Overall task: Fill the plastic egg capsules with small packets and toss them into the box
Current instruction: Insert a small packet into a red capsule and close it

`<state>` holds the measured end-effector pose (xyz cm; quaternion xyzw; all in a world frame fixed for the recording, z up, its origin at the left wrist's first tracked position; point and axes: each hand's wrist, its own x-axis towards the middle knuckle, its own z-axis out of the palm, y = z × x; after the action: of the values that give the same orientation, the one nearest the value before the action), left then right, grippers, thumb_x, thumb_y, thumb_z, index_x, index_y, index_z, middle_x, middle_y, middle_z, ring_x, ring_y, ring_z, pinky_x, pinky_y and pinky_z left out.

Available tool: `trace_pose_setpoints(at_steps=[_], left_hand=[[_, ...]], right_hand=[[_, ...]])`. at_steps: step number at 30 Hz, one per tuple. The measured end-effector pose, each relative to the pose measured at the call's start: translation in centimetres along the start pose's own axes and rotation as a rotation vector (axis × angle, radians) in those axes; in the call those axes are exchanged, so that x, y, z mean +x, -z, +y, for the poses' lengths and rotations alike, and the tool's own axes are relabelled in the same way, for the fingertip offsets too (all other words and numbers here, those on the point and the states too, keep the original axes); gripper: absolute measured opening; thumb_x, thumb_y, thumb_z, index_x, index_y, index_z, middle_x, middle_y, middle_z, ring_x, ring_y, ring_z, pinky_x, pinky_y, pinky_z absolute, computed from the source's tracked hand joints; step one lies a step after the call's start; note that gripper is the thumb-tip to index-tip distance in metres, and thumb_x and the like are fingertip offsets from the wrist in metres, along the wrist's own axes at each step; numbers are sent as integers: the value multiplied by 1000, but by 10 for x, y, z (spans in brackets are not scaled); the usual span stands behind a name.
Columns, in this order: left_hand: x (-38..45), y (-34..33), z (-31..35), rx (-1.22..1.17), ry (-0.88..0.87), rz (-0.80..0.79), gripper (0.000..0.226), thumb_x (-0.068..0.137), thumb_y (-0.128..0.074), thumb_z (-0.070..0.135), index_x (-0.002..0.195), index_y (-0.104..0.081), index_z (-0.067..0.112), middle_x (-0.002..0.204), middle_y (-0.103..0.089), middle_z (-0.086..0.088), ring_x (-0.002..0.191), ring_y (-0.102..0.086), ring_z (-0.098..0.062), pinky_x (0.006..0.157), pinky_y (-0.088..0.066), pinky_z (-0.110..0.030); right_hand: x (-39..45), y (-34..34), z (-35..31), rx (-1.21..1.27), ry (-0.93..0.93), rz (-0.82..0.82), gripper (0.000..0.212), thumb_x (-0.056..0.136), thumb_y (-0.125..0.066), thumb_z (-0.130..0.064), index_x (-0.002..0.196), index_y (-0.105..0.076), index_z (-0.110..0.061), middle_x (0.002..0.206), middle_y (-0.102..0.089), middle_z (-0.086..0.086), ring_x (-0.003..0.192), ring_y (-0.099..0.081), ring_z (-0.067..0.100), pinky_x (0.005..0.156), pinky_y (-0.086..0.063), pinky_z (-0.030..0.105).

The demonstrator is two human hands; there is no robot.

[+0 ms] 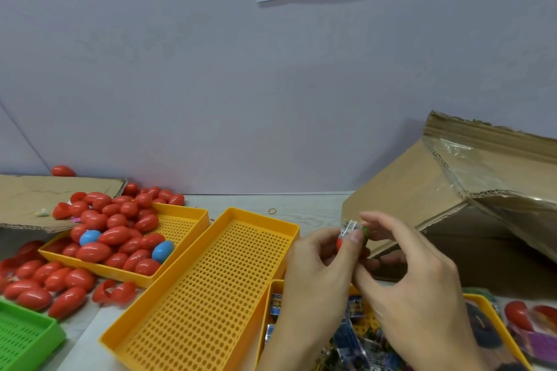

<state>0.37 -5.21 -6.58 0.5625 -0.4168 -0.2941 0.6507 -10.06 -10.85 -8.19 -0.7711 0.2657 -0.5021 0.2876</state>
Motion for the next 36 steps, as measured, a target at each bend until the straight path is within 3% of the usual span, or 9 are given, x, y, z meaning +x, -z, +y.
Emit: trace_pose_setpoints(at_steps=[3,5,10,14,18,21,27,32,36], left_hand=[[-1,2,3,-34,54,-4,18,95,-62,29,92,-78,20,83,-76,-6,81,-75,-20,54,-55,-21],[-2,3,5,-57,87,-7,22,96,-59,33,92,-77,20,84,-76,-8,75,-75,-19,48,-49,-15],[-1,5,2,58,100,-48,32,101,-48,41,96,-75,25,70,-69,-4,61,-63,-10,46,-42,-15],[-1,3,1,70,99,-82,35,102,-43,41,96,-72,21,68,-67,-3,53,-55,-5,47,-41,-18],[0,3,-1,63,93,-78,36,102,-42,42,98,-72,21,70,-69,-4,64,-62,-11,58,-48,-26],[-1,3,-1,-3,130,-67,43,102,-40,44,90,-69,14,76,-71,-14,70,-66,-19,61,-51,-29],[-1,2,-2,-1,135,-104,47,102,-40,44,92,-69,8,78,-66,-25,67,-61,-22,62,-49,-33],[-1,1,-3,66,120,-88,48,103,-38,44,73,-63,16,58,-56,1,56,-54,-14,54,-44,-27],[-1,3,-4,74,96,-80,49,102,-40,46,90,-68,8,71,-63,-16,64,-58,-19,59,-46,-31]], right_hand=[[0,1,1,-9,-4,-17,66,66,-83,-14,110,-56,-54,103,-60,-27,88,-60,-5,65,-41,-2],[1,2,0,-16,9,-40,65,66,-83,-17,110,-55,-56,108,-58,-28,92,-57,-7,68,-41,-1],[0,3,0,-26,15,-85,64,66,-80,-25,111,-51,-60,110,-54,-36,98,-53,-13,77,-39,-2],[0,2,2,-44,31,-64,69,67,-80,-19,111,-49,-61,110,-55,-37,100,-53,-14,67,-47,6],[0,0,3,-48,31,-49,66,68,-80,-23,110,-48,-62,110,-55,-36,102,-52,-16,69,-42,10],[0,1,5,-31,10,-38,63,69,-83,-25,109,-51,-62,106,-59,-34,96,-55,-9,66,-49,9],[0,3,8,-26,-17,-63,62,69,-84,-26,111,-53,-60,106,-61,-31,98,-56,-8,67,-48,14],[-1,3,10,-33,-31,-50,64,70,-83,-25,113,-52,-60,104,-62,-31,95,-56,-7,69,-50,8],[-1,2,10,-8,-51,-64,64,70,-84,-24,111,-53,-62,105,-62,-30,92,-58,-3,68,-53,13]])
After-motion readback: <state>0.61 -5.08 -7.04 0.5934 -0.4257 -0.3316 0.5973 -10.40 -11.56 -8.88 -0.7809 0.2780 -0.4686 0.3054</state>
